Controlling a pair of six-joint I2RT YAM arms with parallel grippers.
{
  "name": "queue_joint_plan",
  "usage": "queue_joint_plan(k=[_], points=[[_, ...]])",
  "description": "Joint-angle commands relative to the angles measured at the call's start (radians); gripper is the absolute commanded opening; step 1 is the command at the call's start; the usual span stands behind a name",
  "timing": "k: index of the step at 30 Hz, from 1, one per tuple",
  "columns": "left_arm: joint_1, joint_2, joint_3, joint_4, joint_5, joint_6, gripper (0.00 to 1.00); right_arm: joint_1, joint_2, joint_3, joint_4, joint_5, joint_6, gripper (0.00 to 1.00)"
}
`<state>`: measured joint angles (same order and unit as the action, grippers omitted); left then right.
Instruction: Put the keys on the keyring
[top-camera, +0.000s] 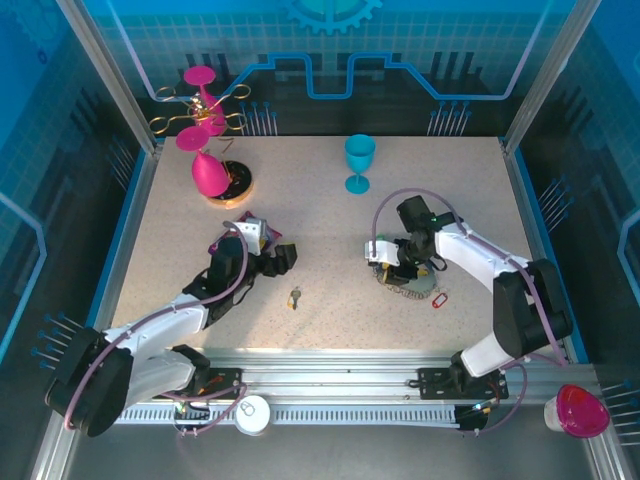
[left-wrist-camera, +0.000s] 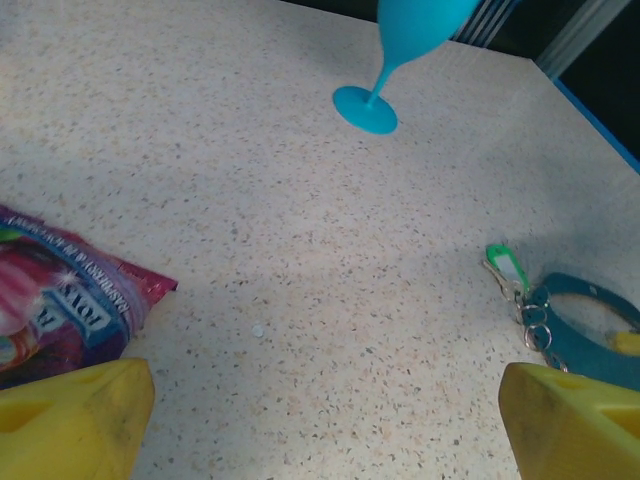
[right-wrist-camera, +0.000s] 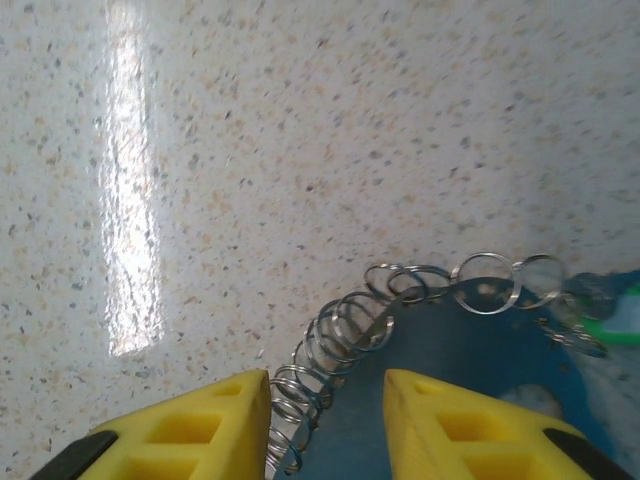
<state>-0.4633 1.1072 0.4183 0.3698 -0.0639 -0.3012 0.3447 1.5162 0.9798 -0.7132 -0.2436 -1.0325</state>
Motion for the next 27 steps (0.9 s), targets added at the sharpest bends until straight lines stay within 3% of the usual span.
queue_joint_plan(k=[1,5,7,12,16,21,27], points=[[-0.007,0.038,0.092,-0.061,0.078,0.095,0.9,-0.023,-0.04,0.015,0.119,-0.036,0.164,0.37],[-0.007,0.093,0.123,-0.031,0.105,0.081,0.88,-0.019,-0.002,0.076,0.246,-0.013,0.532,0.34],[-0.008,0.096,0.118,-0.008,0.102,0.047,0.88,-0.004,0.015,0.133,0.228,0.021,0.729,0.33],[-0.008,0.069,0.101,0.011,0.092,0.001,0.88,0.016,0.05,0.219,0.15,0.062,1.035,0.33],[-0.008,0.047,0.09,-0.018,0.089,-0.009,0.88,0.023,0.119,0.289,0.005,0.042,1.057,0.35],[-0.008,-0.006,0.061,-0.064,0.126,-0.032,0.88,0.072,0.241,0.394,-0.211,0.203,1.036,0.38],[-0.008,-0.066,0.004,-0.055,0.138,-0.049,0.88,0.141,0.335,0.409,-0.236,0.279,1.016,0.39]])
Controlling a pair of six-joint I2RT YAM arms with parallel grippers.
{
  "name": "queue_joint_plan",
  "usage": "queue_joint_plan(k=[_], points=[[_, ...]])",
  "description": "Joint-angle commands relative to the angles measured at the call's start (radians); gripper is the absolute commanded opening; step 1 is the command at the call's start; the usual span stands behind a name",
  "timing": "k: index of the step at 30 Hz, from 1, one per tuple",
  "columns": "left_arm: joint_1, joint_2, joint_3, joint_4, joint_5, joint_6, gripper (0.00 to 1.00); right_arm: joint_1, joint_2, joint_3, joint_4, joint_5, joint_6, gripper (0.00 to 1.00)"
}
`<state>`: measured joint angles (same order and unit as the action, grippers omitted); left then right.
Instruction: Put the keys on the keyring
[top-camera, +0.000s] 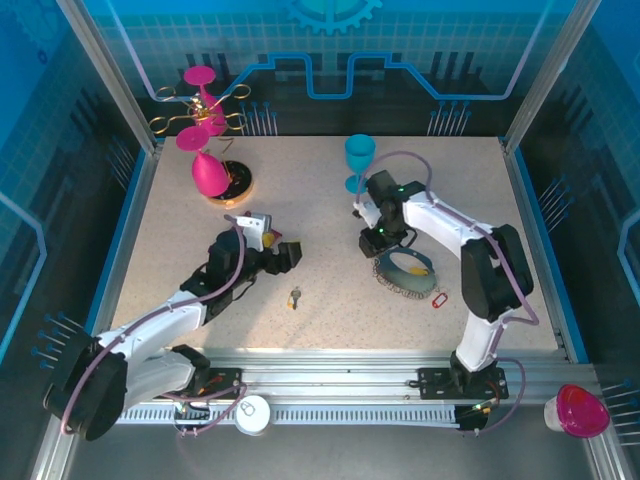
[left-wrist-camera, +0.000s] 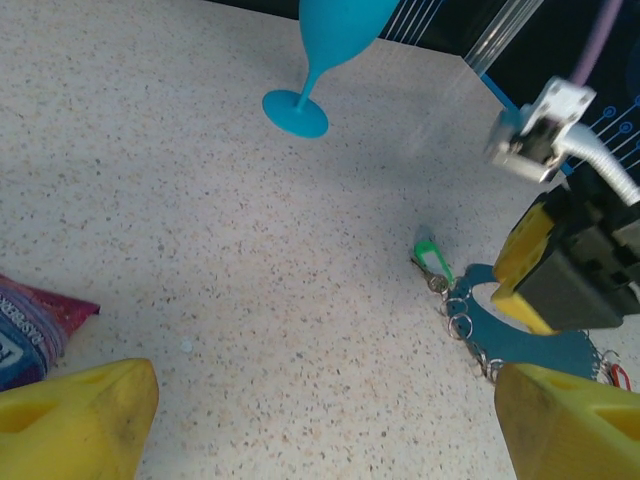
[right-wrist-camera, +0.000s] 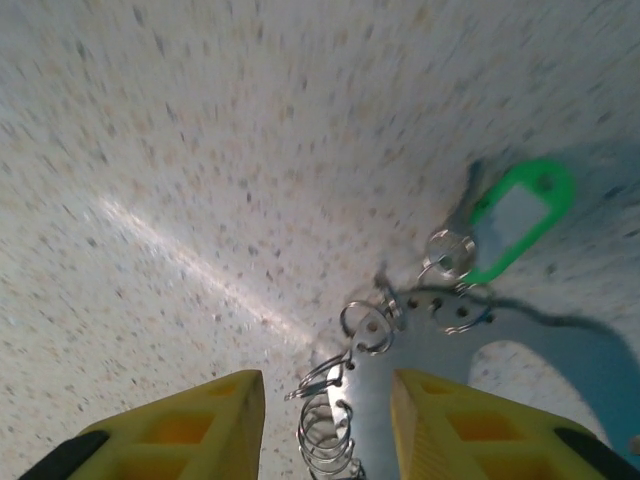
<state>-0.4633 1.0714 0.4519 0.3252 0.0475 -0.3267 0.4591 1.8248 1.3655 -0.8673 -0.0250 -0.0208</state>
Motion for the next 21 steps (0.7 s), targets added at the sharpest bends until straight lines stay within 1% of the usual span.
queue_joint_plan(k=[1,4,11,16,21], points=[[-0.008,-0.038,-0.037,-0.007,0.026,-0.021,0.88,0.03,0.04,0.03,-0.084,0.064,-0.002,0.39],[-0.008,-0.053,-0.047,-0.006,0.022,-0.009,0.88,0.032,0.082,0.067,-0.101,0.068,-0.023,0.38],[-0.008,-0.059,-0.048,-0.004,0.019,-0.005,0.88,0.035,0.159,0.134,-0.129,0.159,-0.044,0.36],[-0.008,-0.057,-0.052,0.001,0.014,-0.005,0.88,0.033,0.207,0.179,-0.141,0.174,-0.054,0.34],[-0.008,-0.058,-0.055,-0.002,0.007,-0.005,0.88,0.03,0.243,0.205,-0.149,0.161,-0.059,0.31]])
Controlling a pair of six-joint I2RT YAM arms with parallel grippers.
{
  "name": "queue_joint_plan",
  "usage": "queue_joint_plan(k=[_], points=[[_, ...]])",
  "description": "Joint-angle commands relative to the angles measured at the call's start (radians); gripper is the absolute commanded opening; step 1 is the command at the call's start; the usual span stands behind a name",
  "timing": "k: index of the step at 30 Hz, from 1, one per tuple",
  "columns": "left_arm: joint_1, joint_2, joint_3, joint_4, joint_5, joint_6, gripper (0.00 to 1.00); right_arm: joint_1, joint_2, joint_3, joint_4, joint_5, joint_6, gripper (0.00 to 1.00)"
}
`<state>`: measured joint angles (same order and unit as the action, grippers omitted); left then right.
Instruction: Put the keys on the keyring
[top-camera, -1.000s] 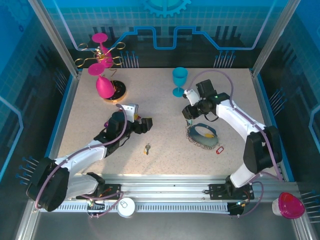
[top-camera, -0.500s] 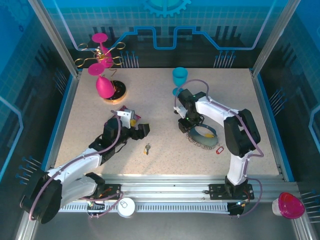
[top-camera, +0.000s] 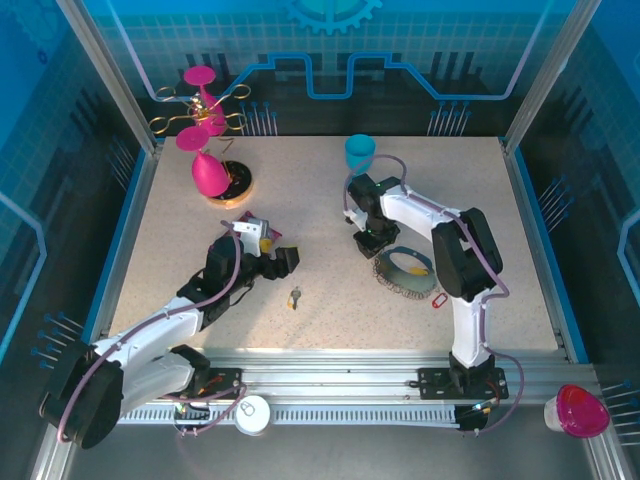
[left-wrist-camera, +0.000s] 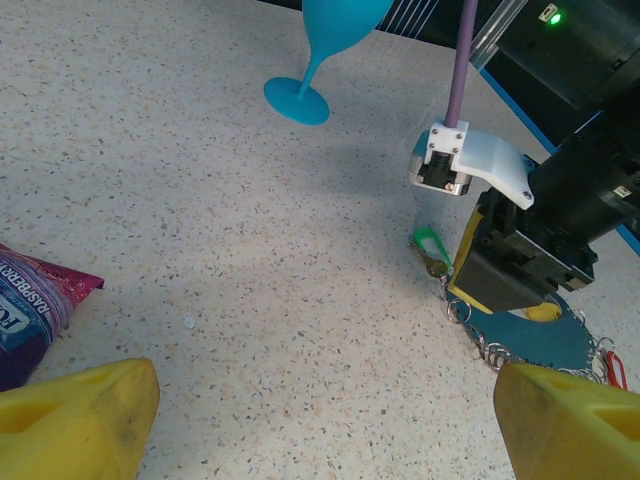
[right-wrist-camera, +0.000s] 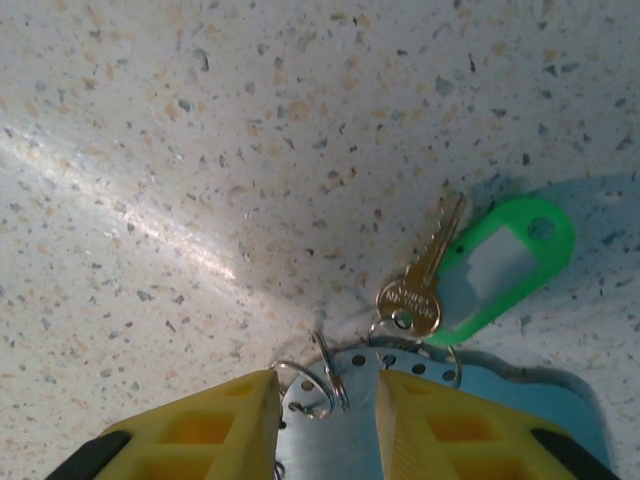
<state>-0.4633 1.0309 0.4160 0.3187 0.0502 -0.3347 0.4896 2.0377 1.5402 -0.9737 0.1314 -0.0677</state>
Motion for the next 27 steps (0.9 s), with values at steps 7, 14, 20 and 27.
queue_joint_plan(k=[7,14,20,27], points=[[-0.008,-0.019,-0.022,0.007,0.0,-0.003,0.87,-0.01,0.039,0.023,-0.056,-0.001,-0.018,0.26],[-0.009,-0.019,-0.022,0.007,-0.002,-0.003,0.87,-0.017,0.045,0.016,-0.051,0.006,-0.02,0.22],[-0.009,-0.022,-0.022,0.004,-0.005,-0.004,0.87,-0.017,0.056,0.02,-0.049,0.003,-0.023,0.19],[-0.009,-0.022,-0.022,0.004,-0.011,-0.003,0.87,-0.02,0.067,0.021,-0.054,0.0,-0.029,0.18]])
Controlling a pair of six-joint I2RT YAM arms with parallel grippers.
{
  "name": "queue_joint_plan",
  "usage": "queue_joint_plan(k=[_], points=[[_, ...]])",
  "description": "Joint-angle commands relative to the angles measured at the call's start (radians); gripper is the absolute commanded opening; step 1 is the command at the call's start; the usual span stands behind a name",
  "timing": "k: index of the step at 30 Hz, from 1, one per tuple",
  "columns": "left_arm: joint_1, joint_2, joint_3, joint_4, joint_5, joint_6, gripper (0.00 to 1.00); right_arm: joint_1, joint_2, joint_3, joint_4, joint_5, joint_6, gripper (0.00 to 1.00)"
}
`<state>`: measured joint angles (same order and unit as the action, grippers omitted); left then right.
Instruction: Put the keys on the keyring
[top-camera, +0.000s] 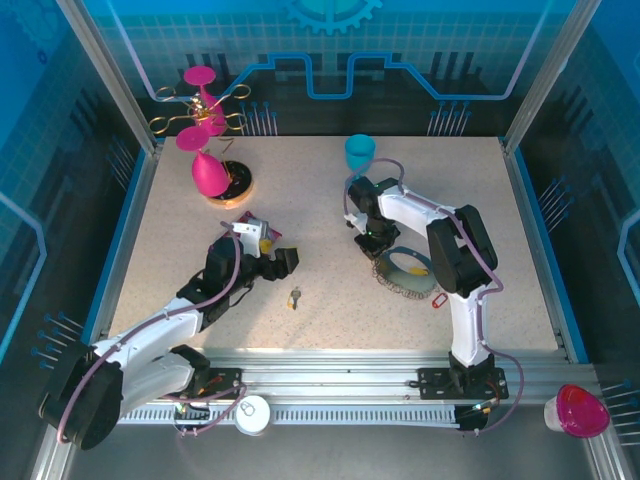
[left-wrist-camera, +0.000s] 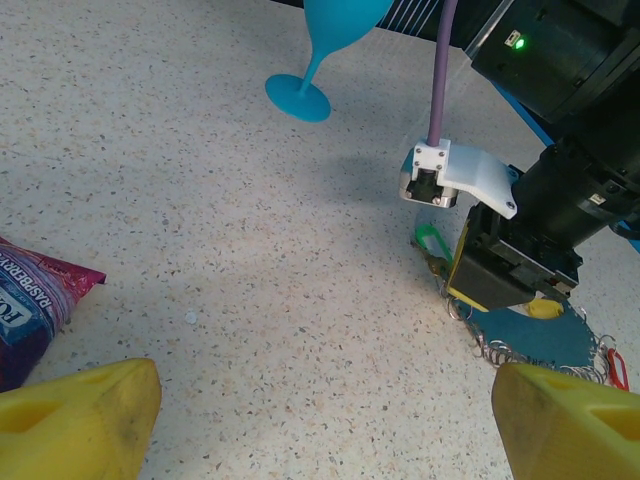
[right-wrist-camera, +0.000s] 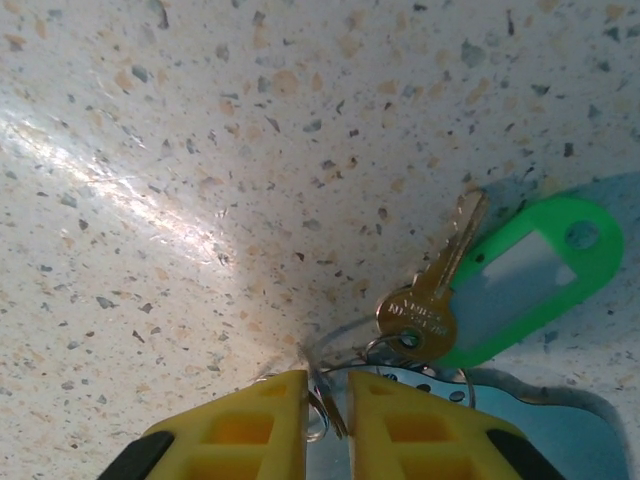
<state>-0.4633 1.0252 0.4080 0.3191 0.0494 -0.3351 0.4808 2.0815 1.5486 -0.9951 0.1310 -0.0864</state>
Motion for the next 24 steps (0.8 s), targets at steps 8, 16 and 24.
queue_joint_plan(k=[8,16,24], points=[[-0.008,-0.022,-0.008,-0.006,-0.016,0.009,0.86,-0.012,0.003,0.012,-0.028,-0.023,-0.018,0.04],[-0.007,-0.048,0.037,-0.042,0.007,0.094,0.86,0.008,-0.181,-0.056,0.06,-0.098,-0.059,0.0],[-0.008,-0.034,0.246,-0.258,0.066,0.338,0.77,0.032,-0.513,-0.269,0.325,-0.29,-0.153,0.0]])
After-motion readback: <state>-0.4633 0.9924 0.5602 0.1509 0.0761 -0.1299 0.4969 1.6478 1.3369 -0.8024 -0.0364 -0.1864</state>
